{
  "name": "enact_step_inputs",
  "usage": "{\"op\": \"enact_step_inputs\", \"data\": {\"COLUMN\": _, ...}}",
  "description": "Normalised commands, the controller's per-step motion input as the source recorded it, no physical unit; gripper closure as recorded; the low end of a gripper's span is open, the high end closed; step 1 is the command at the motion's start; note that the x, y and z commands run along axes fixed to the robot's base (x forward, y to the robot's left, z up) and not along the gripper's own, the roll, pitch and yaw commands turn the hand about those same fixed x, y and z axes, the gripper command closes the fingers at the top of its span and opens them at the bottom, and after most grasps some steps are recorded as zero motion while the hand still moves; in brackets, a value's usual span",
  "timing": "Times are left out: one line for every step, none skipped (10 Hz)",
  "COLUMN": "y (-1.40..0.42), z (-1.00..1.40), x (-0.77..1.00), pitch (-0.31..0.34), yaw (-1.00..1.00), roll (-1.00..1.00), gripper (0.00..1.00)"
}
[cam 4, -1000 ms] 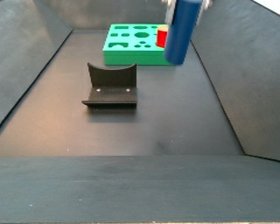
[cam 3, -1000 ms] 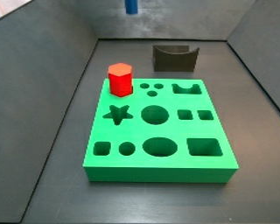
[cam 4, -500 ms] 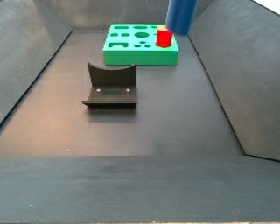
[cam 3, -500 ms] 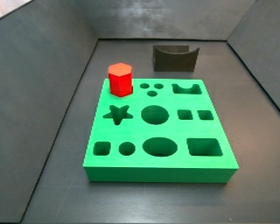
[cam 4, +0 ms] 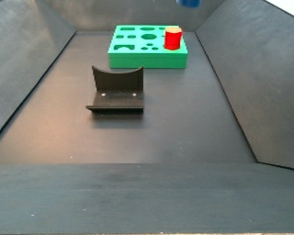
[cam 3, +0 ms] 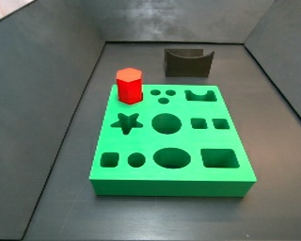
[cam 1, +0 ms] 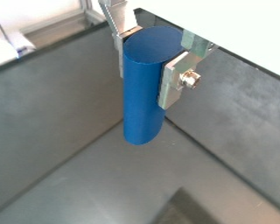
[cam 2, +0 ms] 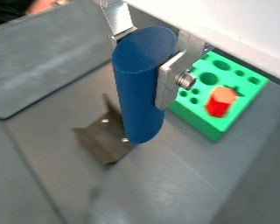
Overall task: Pick up the oval object. Move up. Move to above the board. Insert the oval object.
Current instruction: Move to above the board.
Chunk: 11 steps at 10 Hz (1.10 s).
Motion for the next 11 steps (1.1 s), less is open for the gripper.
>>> {"op": "enact_step_inputs", "data": {"y": -1.0, "z": 0.07, "x": 0.09, "pitch": 0.304, "yaw": -0.16, "roll": 0.0, "gripper": 1.0}}
{"op": "enact_step_inputs", "data": {"y": -1.0, "z": 0.07, "x": 0.1, "pitch": 0.215, "yaw": -0.05, "roll": -0.01, "gripper": 1.0}}
{"op": "enact_step_inputs", "data": {"y": -1.0, "z": 0.08, "x": 0.1, "pitch": 0.159, "yaw": -0.03, "roll": -0.02, "gripper": 1.0}}
{"op": "enact_step_inputs", "data": {"y": -1.0, "z": 0.08, "x": 0.1, "pitch": 0.124, "yaw": -0.01, "roll": -0.02, "gripper": 1.0}}
{"op": "enact_step_inputs", "data": {"y": -1.0, "z": 0.08, "x": 0.11, "pitch": 0.114, "yaw": 0.0, "roll": -0.02, "gripper": 1.0}}
{"op": "enact_step_inputs", "data": {"y": -1.0, "z": 0.08, "x": 0.13, "pitch": 0.113, "yaw": 0.01, "roll": -0.01, "gripper": 1.0}}
{"op": "enact_step_inputs", "data": {"y": -1.0, "z": 0.08, "x": 0.13, "pitch": 0.117, "yaw": 0.01, "roll": 0.0, "gripper": 1.0}}
{"op": "enact_step_inputs", "data": {"y": -1.0, "z": 0.09, "x": 0.15, "pitch": 0.123, "yaw": 0.01, "roll": 0.0, "gripper": 1.0}}
{"op": "enact_step_inputs", "data": {"y": -1.0, "z": 0.09, "x": 0.16, "pitch": 0.126, "yaw": 0.01, "roll": -0.01, "gripper": 1.0}}
{"op": "enact_step_inputs", "data": {"y": -1.0, "z": 0.09, "x": 0.17, "pitch": 0.124, "yaw": 0.01, "roll": 0.0, "gripper": 1.0}}
{"op": "enact_step_inputs", "data": {"y": -1.0, "z": 0.1, "x": 0.2, "pitch": 0.125, "yaw": 0.01, "roll": 0.0, "gripper": 1.0}}
